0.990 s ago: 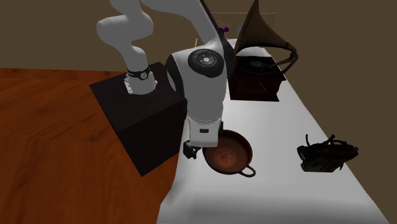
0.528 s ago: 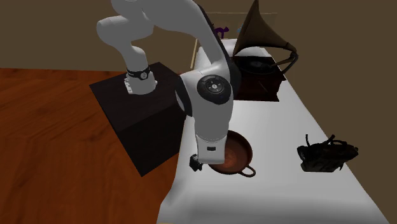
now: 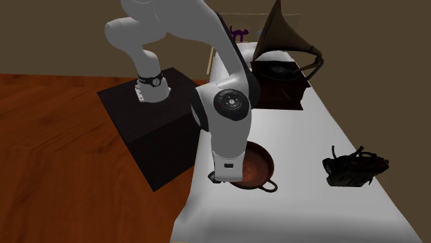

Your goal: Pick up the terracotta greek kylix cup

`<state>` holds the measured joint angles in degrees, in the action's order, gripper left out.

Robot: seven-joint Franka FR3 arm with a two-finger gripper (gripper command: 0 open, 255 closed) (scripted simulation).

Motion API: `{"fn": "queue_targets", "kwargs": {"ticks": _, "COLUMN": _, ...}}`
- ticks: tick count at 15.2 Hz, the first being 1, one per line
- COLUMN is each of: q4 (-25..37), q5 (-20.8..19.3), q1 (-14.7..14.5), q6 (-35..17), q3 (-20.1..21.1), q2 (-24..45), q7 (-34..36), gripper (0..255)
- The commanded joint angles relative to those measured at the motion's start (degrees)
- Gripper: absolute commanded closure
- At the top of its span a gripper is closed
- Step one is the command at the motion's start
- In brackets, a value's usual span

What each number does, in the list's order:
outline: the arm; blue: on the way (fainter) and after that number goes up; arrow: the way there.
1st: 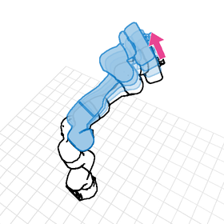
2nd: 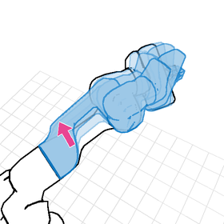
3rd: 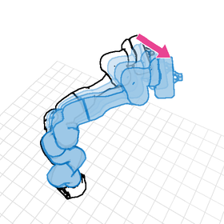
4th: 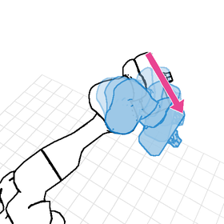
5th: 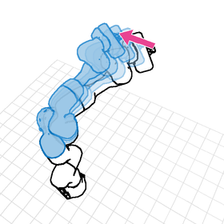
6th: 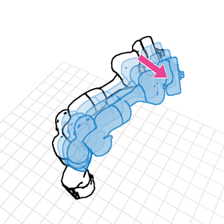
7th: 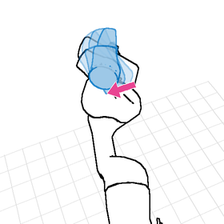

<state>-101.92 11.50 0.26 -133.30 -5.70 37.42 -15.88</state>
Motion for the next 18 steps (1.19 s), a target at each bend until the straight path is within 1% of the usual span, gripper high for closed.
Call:
{"fn": "queue_targets", "kwargs": {"ticks": 1, "q4": 0.00, "q5": 0.00, "q1": 0.00, "q6": -0.02, "q3": 0.00, "q2": 0.03, "q7": 0.00, "gripper": 255}}
{"fn": "queue_targets", "kwargs": {"ticks": 6, "q4": 0.17, "q5": -0.01, "q1": -0.02, "q6": 0.07, "q3": 0.01, "q2": 0.11, "q7": 0.04, "gripper": 255}}
{"fn": "queue_targets", "kwargs": {"ticks": 18, "q4": -0.01, "q5": -1.22, "q1": -0.52, "q6": 6.26, "q3": -0.81, "q2": -6.32, "q7": 1.19, "gripper": 255}}
